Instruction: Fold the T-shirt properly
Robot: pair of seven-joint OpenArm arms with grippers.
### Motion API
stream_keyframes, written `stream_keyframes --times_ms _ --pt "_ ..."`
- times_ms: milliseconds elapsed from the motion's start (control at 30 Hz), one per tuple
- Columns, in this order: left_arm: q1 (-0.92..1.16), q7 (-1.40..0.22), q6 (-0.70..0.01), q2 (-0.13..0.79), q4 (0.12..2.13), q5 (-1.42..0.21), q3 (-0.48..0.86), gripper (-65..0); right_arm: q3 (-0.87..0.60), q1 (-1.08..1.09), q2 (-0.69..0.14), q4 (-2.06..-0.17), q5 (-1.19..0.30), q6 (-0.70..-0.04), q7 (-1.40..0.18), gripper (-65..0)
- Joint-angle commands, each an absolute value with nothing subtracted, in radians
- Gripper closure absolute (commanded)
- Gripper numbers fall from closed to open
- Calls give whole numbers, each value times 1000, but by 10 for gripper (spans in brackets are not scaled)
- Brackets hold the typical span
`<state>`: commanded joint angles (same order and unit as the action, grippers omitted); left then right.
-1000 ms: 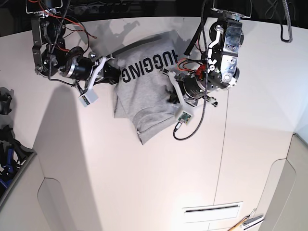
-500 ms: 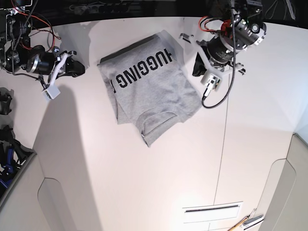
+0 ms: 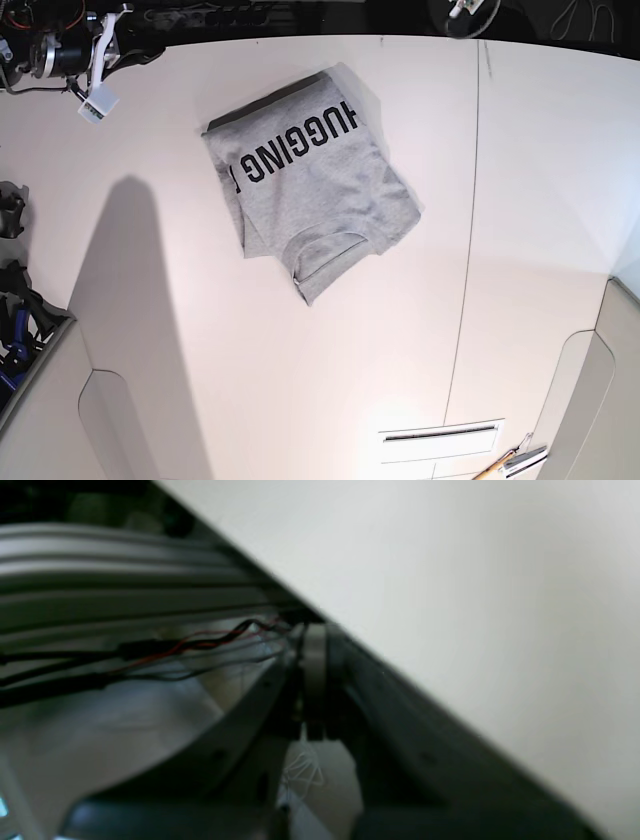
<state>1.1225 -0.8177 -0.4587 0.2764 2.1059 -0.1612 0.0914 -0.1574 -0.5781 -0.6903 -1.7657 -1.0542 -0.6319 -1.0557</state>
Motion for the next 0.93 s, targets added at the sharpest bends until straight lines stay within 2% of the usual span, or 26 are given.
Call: stream_keyframes --times_ms 100,200,300,400,567,767,933 --pt "1163 -762 -455 384 1989 -164 35 -7 -157 -675 -690 -1765 -1041 -631 -1055 0" --pt "1154 -680 -376 481 1850 -163 -53 -7 -156 -760 -683 -1765 -993 -625 -1040 0" --pt "1106 -536 -347 515 1686 -163 -121 -7 -146 -817 -678 -1747 -953 -624 -999 0" --pt "1021 -418 -355 510 1490 -166 -186 -7 -110 -846 -678 -1660 -868 -616 -860 0" --pt "835 -414 -354 477 1185 -167 -350 -7 23 -784 -678 -1375 -715 -606 -691 0" --pt "653 -403 -354 369 900 -167 -489 -7 213 -596 -664 -1073 -552 -606 -685 0" --pt "554 -377 -351 289 805 -167 -503 -7 311 -442 -619 -932 -432 -605 -667 0"
